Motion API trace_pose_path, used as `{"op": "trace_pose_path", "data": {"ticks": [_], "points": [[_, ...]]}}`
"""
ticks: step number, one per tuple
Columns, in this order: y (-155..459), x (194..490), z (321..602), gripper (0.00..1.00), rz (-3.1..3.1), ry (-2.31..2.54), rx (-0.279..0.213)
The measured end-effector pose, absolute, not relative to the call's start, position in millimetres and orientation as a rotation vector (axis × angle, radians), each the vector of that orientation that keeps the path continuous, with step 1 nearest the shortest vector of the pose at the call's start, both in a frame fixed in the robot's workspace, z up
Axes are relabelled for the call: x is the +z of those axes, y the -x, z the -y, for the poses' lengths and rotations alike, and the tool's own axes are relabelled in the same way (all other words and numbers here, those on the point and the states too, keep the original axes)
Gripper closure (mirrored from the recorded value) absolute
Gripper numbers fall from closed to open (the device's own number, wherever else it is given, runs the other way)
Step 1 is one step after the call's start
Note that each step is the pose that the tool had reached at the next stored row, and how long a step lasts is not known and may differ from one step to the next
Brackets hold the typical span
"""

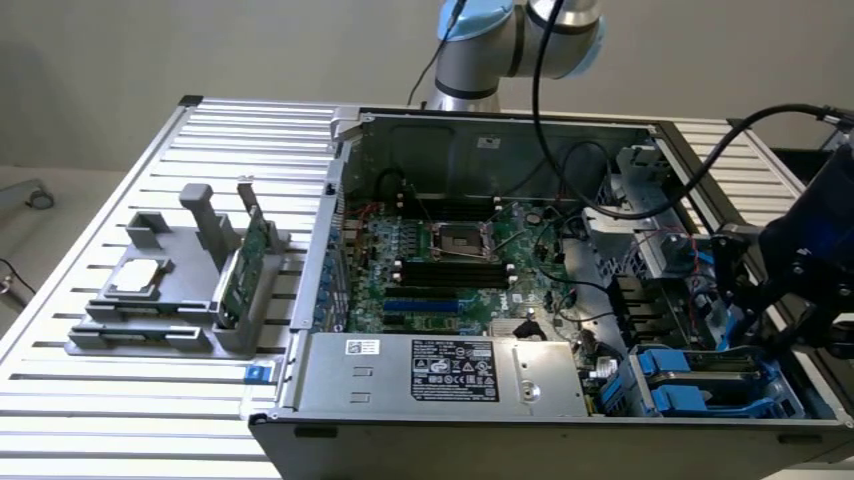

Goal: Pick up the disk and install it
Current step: 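Insert the first disk wire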

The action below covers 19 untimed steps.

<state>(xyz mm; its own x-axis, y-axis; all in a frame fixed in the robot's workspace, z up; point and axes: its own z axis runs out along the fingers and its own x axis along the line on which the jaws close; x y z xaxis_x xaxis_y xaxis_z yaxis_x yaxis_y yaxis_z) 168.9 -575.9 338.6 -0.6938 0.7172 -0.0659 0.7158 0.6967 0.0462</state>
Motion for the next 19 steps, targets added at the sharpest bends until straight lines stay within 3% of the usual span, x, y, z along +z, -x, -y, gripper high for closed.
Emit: {"op": "trace_pose_path", "data": {"ticks": [19], "points": [[-171.8,338.0,567.1,0.67,-2.819,-1.264,0.005]]}}
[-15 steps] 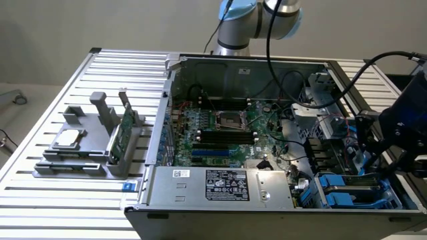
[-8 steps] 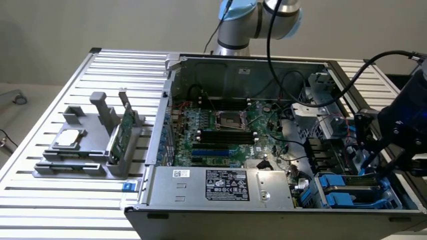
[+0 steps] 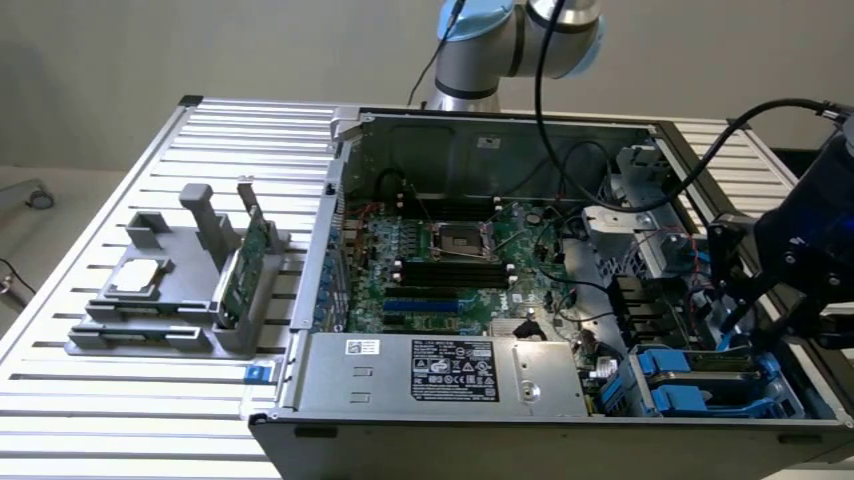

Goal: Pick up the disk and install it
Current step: 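Insert the first disk wire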

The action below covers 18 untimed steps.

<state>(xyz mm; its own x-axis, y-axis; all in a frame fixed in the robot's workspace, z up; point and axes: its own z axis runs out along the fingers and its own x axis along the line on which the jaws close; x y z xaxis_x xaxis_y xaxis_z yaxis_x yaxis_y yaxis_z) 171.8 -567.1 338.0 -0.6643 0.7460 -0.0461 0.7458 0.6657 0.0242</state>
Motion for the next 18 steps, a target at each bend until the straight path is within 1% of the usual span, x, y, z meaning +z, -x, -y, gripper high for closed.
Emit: {"op": "trace_pose_path", "data": {"ticks": [11,18], "points": [[-175.2,344.6,565.2,0.67,-2.832,-1.269,-0.005],[-175.4,344.7,565.2,0.67,-2.834,-1.27,0.002]]}}
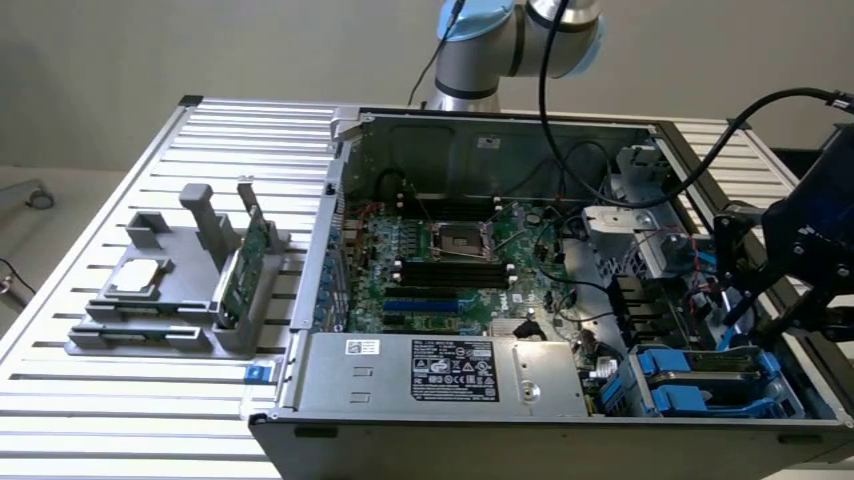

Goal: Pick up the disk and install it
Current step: 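Insert the first disk wire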

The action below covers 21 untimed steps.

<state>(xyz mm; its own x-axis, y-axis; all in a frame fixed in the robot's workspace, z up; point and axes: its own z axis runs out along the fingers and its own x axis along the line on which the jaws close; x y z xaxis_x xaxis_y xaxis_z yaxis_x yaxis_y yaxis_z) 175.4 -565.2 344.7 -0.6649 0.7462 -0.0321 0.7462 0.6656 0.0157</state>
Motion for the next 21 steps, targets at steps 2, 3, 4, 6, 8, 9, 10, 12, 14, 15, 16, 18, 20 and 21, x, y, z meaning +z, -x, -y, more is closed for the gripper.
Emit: {"op": "trace_pose_path", "data": {"ticks": [2,3,4,6,8,9,10,12,14,15,16,18,20,21], "points": [[-175.4,344.7,565.2,0.67,-2.835,-1.27,0.004],[-175.4,344.7,565.2,0.69,-2.835,-1.271,0.005],[-175.4,344.7,565.2,0.76,-2.835,-1.271,0.006],[-175.4,344.7,565.2,0.76,-2.836,-1.271,0.007],[-175.3,344.7,565.2,0.83,-2.836,-1.271,0.007],[-175.3,344.7,565.2,0.83,-2.837,-1.271,0.008],[-175.3,344.7,565.2,0.83,-2.837,-1.272,0.008],[-175.4,344.9,565.2,0.83,-2.84,-1.273,0.007],[-175.4,345.2,565.2,0.83,-2.845,-1.275,0.005],[-175.3,345.1,565.3,0.83,-2.848,-1.276,0.004],[-175.3,345.1,565.6,0.83,-2.848,-1.277,0.004],[-175.3,345.1,565.6,0.83,-2.848,-1.277,0.004],[-175.3,345.2,565.7,0.83,-2.848,-1.277,0.004],[-175.3,345.2,565.7,0.83,-2.848,-1.277,0.004]]}}
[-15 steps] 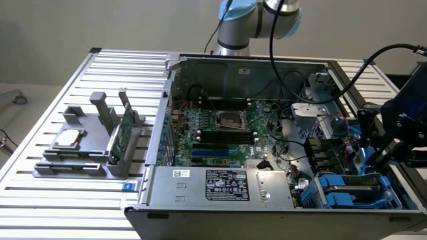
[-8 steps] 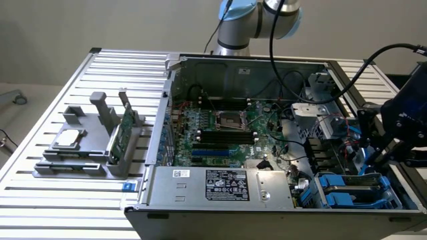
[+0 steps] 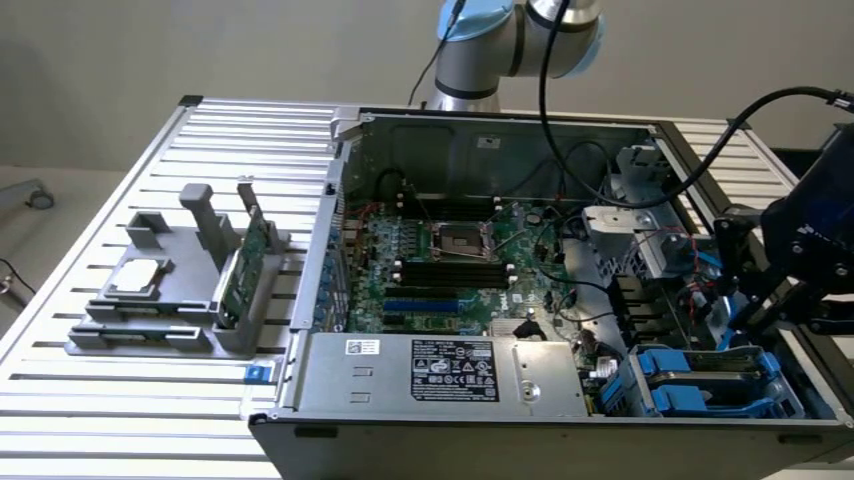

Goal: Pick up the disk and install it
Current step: 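Insert the first disk wire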

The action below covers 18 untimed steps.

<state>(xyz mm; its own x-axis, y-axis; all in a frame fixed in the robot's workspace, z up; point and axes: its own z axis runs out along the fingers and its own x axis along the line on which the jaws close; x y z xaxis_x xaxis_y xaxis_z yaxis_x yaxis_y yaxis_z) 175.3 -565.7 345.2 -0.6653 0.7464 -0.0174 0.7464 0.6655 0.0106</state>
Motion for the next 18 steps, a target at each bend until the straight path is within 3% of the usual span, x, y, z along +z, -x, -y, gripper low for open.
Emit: {"op": "trace_pose_path", "data": {"ticks": [18], "points": [[-171.9,346.0,565.7,0.83,-2.864,-1.436,-0.037]]}}
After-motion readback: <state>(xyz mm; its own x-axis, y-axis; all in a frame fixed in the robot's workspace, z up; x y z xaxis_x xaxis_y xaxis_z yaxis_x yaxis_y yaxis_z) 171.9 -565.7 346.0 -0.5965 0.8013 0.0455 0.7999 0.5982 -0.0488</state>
